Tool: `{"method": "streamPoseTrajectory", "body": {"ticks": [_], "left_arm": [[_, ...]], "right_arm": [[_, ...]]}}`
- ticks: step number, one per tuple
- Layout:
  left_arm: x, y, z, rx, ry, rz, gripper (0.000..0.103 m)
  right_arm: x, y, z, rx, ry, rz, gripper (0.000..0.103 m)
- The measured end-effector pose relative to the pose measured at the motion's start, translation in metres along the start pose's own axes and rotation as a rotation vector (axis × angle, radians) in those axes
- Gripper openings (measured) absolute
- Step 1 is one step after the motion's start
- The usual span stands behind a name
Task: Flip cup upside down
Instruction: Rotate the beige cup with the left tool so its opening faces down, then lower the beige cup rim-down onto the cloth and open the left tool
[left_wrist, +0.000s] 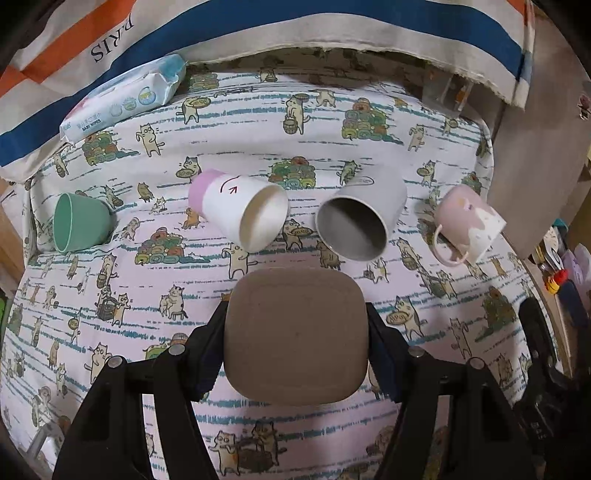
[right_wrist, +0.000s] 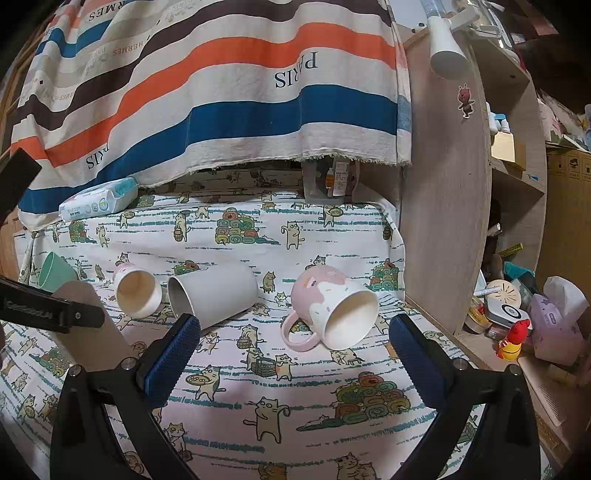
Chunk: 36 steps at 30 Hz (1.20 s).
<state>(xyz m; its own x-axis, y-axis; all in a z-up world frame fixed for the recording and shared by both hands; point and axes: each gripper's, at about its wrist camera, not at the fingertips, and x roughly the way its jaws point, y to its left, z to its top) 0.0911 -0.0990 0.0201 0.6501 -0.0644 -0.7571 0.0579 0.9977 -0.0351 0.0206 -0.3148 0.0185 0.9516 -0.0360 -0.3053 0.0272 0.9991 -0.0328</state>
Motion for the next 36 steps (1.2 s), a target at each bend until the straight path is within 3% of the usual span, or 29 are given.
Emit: {"method": "streamPoseTrajectory", "body": {"ticks": [6, 11, 14, 19, 22, 25, 27, 33, 36], "left_arm": [[0.011, 0.0, 0.006, 0.015, -0.003, -0.002, 0.067], [0.011, 0.007, 0.006, -0.011, -0.026, -0.053, 0.069], [0.002, 0.012, 0.005, -0.015, -0.104, -0.063, 0.081], [-0.019, 0.028, 0.002, -0.034, -0.216, -0.092, 0.082], [-0.035, 0.04, -0.003, -0.036, -0.306, -0.064, 0.086], [-0.055, 0.062, -0.023, -0.053, -0.451, -0.01, 0.1], [-0.064, 0.079, -0.038, -0.064, -0.54, 0.039, 0.102], [-0.082, 0.118, -0.057, -0.1, -0.626, 0.057, 0.102], [-0.088, 0.126, -0.067, -0.073, -0.648, 0.008, 0.103]], "right_arm": [[0.0, 0.0, 0.0, 0.0, 0.0, 0.0, 0.102], [0.0, 0.0, 0.0, 0.0, 0.0, 0.0, 0.103], [0.0, 0.0, 0.0, 0.0, 0.0, 0.0, 0.102], [0.0, 0.0, 0.0, 0.0, 0.0, 0.0, 0.102], [0.0, 0.0, 0.0, 0.0, 0.0, 0.001, 0.102], [0.001, 0.0, 0.0, 0.0, 0.0, 0.002, 0.102], [0.0, 0.0, 0.0, 0.0, 0.0, 0.001, 0.102], [0.001, 0.002, 0.0, -0.002, 0.0, 0.006, 0.103], [0.001, 0.001, 0.0, -0.003, 0.001, 0.007, 0.103]]}}
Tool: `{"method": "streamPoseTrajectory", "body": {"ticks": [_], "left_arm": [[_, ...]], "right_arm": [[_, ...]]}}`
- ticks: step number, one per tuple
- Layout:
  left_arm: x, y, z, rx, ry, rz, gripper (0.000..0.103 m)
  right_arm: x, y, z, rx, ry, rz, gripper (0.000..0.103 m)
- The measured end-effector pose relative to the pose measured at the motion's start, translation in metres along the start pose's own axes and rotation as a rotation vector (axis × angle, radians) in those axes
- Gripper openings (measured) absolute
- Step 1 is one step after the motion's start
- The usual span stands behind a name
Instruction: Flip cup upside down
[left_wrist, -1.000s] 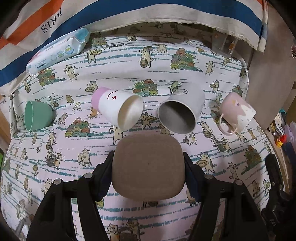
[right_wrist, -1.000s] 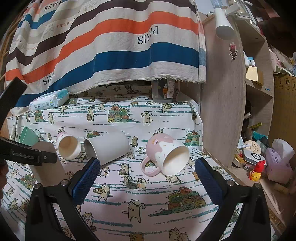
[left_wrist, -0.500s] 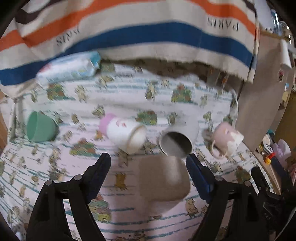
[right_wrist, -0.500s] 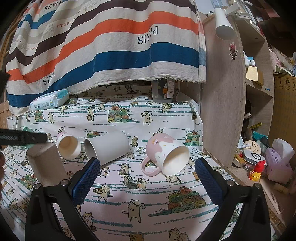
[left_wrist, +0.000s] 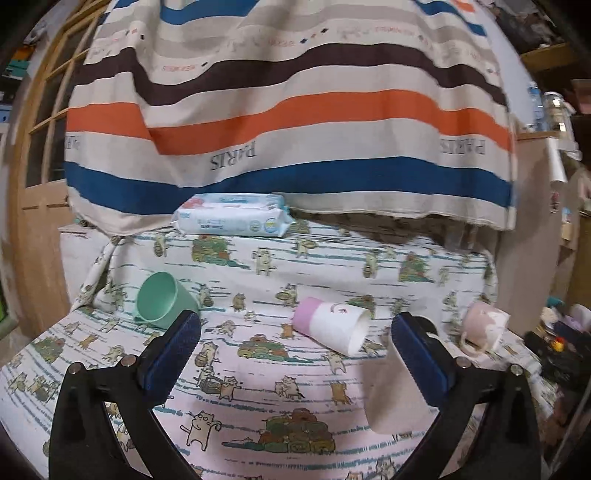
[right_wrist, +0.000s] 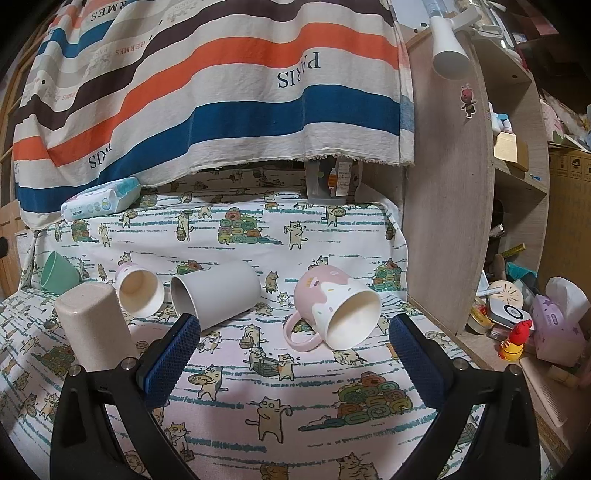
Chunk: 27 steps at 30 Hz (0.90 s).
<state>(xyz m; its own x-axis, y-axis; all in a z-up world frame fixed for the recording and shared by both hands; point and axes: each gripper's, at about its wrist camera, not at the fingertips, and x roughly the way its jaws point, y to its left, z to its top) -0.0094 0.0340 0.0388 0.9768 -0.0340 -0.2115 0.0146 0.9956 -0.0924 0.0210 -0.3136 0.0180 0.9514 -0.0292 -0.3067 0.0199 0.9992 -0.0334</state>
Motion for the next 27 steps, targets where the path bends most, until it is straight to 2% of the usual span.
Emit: {"method": "streamPoseTrajectory", "body": {"ticks": [2, 5, 6, 9, 12, 20, 23, 27], "left_arm": [[-0.005, 0.001, -0.004, 0.029, -0.016, 0.002, 0.103], [-0.011, -0.003, -0.012, 0.088, -0.059, 0.053, 0.102], [-0.012, -0.003, -0.016, 0.103, -0.076, 0.051, 0.103], [-0.015, -0.004, -0.023, 0.116, -0.089, -0.022, 0.103], [-0.013, -0.006, -0.028, 0.128, -0.095, 0.003, 0.103], [-0.006, 0.006, -0.032, 0.047, -0.041, -0.021, 0.103], [0.003, 0.006, -0.034, 0.02, 0.025, -0.042, 0.103], [0.013, -0.007, -0.039, 0.081, 0.086, 0.004, 0.102]], "right_arm": [[0.0, 0.001, 0.0, -0.003, 0.0, 0.005, 0.103], [0.0, 0.001, 0.0, -0.003, 0.0, 0.005, 0.102], [0.0, 0.001, 0.0, -0.003, 0.0, 0.005, 0.102], [0.0, 0.001, 0.0, -0.003, 0.0, 0.007, 0.103], [-0.001, 0.003, 0.0, -0.009, 0.0, 0.022, 0.103], [-0.001, 0.004, 0.001, -0.011, 0.001, 0.027, 0.103], [0.0, 0.003, 0.001, -0.011, 0.0, 0.027, 0.103], [0.0, 0.003, 0.001, -0.011, 0.001, 0.027, 0.103]]}}
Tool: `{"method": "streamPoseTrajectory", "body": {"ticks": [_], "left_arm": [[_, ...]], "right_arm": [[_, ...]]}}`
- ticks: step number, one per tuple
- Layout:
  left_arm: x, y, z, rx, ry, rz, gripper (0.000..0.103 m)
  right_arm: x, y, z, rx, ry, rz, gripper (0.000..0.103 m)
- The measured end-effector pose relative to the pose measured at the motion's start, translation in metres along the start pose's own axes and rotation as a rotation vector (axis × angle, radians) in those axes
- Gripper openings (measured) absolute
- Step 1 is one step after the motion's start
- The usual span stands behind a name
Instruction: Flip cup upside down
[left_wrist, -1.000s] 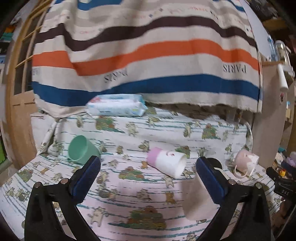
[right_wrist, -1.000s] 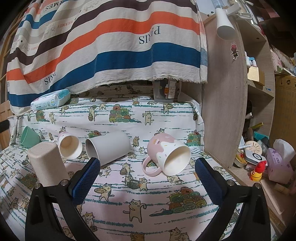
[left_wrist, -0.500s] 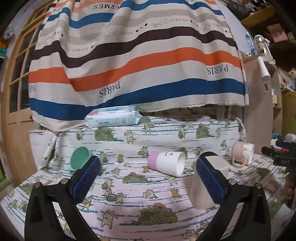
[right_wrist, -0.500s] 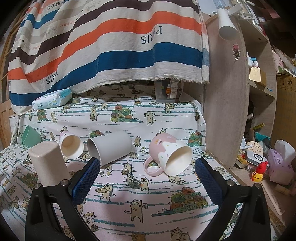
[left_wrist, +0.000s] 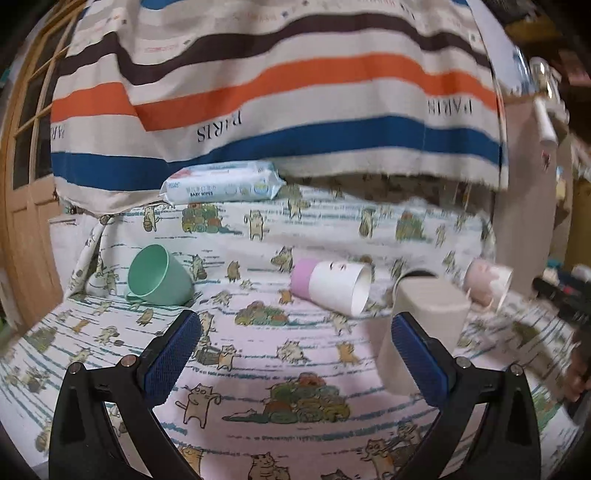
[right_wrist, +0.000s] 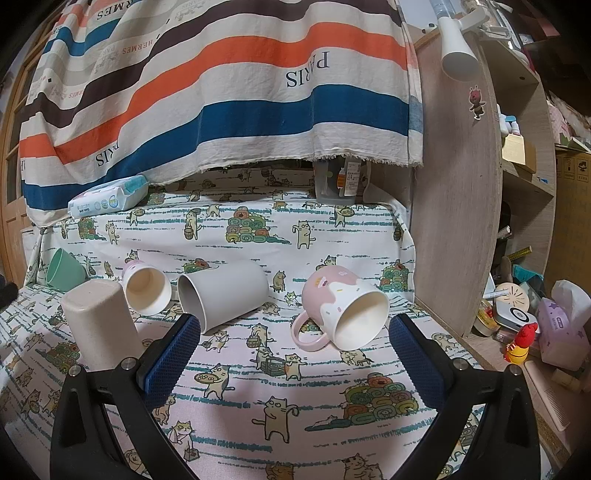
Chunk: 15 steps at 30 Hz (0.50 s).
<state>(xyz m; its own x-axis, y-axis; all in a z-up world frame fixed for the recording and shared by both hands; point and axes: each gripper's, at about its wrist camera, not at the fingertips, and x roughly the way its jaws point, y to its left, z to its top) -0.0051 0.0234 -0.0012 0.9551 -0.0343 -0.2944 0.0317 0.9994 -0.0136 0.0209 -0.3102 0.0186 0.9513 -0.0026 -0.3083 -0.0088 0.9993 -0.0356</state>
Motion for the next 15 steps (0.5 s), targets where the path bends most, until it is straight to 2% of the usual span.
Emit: {"method": "streamPoseTrajectory", "body": {"ticks": [15], "left_arm": [[0.0006, 0.0034, -0.0008, -0.005, 0.0, 0.036, 0.103]], "right_arm": [[0.0001, 0.0004, -0.0005, -0.003, 0.001, 0.014, 0.103]]}}
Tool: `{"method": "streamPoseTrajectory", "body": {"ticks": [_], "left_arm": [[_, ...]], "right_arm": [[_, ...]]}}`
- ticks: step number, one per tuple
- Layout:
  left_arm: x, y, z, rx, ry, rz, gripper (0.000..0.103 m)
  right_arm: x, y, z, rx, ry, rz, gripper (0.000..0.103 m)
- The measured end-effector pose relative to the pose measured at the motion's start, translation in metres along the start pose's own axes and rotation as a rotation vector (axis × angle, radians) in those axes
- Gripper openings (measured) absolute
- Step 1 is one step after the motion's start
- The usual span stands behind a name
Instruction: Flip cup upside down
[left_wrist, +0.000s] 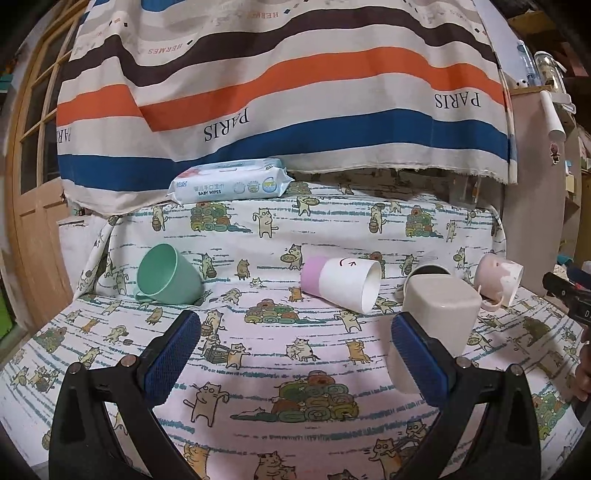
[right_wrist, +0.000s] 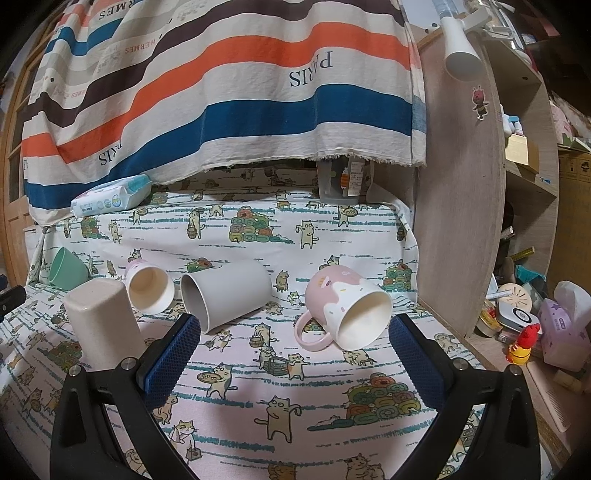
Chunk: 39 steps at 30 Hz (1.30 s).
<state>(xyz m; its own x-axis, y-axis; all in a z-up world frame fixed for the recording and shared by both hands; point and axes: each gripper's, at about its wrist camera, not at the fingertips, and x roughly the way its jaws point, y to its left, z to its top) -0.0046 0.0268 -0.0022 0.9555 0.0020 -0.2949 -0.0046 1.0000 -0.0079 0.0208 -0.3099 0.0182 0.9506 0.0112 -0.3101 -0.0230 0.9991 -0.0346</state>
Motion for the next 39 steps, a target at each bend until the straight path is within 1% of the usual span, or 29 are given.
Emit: {"method": "streamPoseTrajectory", "body": {"ticks": [21, 39], "left_arm": [[0.0012, 0.0034, -0.0001, -0.013, 0.005, 0.009, 0.103], [0.0, 0.0017, -0.0004, -0.005, 0.002, 0.009, 0.103]], "right_arm": [[-0.0002, 0.0002, 0.0001, 0.001, 0.0, 0.0, 0.103], [-0.0002, 0.0007, 0.0002, -0.001, -0.001, 0.005, 0.103]]}}
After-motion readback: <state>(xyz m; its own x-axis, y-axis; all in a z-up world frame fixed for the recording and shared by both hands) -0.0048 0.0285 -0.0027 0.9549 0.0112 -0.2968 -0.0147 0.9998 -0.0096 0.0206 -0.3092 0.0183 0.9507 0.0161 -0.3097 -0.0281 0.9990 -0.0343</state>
